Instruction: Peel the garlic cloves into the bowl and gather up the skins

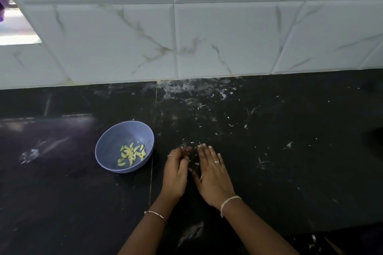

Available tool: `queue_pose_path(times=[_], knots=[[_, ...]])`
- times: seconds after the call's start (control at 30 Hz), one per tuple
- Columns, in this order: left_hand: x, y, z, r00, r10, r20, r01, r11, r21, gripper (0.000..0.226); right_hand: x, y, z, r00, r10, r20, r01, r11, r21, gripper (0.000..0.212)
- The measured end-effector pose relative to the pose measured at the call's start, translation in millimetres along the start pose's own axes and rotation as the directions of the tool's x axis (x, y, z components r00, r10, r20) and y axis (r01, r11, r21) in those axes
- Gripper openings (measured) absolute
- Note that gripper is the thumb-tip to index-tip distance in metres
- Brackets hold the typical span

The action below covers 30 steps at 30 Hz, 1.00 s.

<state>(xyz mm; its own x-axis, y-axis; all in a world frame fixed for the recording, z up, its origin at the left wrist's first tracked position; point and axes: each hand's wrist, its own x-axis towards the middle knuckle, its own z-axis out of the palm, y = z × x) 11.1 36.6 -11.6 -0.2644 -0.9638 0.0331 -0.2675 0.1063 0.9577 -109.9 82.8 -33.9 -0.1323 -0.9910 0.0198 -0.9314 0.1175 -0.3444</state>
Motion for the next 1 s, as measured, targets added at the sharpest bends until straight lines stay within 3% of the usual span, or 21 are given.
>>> queue_pose_path(times=[0.13,0.2,0.27,0.43,0.5,0.53,0.57,0.6,0.63,0.67,0.73,0.83,1.0], knots=[[1,-1,-4,0.995,-0.083,-0.054,0.079,0.995,-0.064,0.031,-3,2,-15,0.978,-0.208,0.018,0.208,0.978,-0.016,0.049],[0,0,-6,0.993,-0.103,-0.057,0.098,0.993,-0.072,0.030,-7,5,-20,0.960,-0.280,-0.023,0.278,0.958,-0.062,0.052],[-2,4,-8,0.990,-0.131,-0.051,0.126,0.987,-0.102,0.026,-9,11,-17,0.951,-0.304,-0.060,0.296,0.948,-0.114,0.051],[-8,12,-15,0.968,-0.247,-0.036,0.233,0.946,-0.224,0.029,7,19,-15,0.915,-0.388,-0.113,0.373,0.918,-0.134,0.027],[-11,11,-17,0.956,-0.293,-0.033,0.275,0.926,-0.259,0.032,13,19,-19,0.946,-0.286,-0.153,0.290,0.957,0.010,0.022],[-14,10,-20,0.948,-0.317,-0.027,0.296,0.910,-0.291,0.034,15,14,-21,0.976,-0.141,-0.165,0.172,0.967,0.187,0.023],[-16,10,-23,0.940,-0.340,-0.015,0.315,0.888,-0.335,0.035,17,9,-27,0.990,0.053,-0.134,0.007,0.909,0.416,0.024],[-21,9,-28,0.931,-0.364,-0.008,0.333,0.860,-0.387,0.036,19,1,-30,0.975,0.219,-0.020,-0.156,0.753,0.639,0.022],[-24,10,-31,0.921,-0.389,0.007,0.352,0.825,-0.443,0.034,19,-6,-34,0.941,0.315,0.123,-0.282,0.531,0.799,0.020],[-27,11,-35,0.910,-0.415,0.023,0.371,0.786,-0.495,0.032,18,-16,-38,0.907,0.338,0.251,-0.361,0.317,0.877,0.018],[-38,12,-47,0.887,-0.462,0.029,0.387,0.705,-0.594,0.026,12,-42,-44,0.861,0.267,0.434,-0.461,0.047,0.886,0.014],[-58,16,-72,0.864,-0.502,-0.025,0.342,0.623,-0.703,0.029,0,-90,-47,0.813,0.072,0.578,-0.570,-0.103,0.815,0.016],[-118,4,-147,0.775,-0.568,-0.276,0.199,0.634,-0.748,0.035,-31,-189,-13,0.651,-0.205,0.731,-0.753,-0.050,0.656,0.021]])
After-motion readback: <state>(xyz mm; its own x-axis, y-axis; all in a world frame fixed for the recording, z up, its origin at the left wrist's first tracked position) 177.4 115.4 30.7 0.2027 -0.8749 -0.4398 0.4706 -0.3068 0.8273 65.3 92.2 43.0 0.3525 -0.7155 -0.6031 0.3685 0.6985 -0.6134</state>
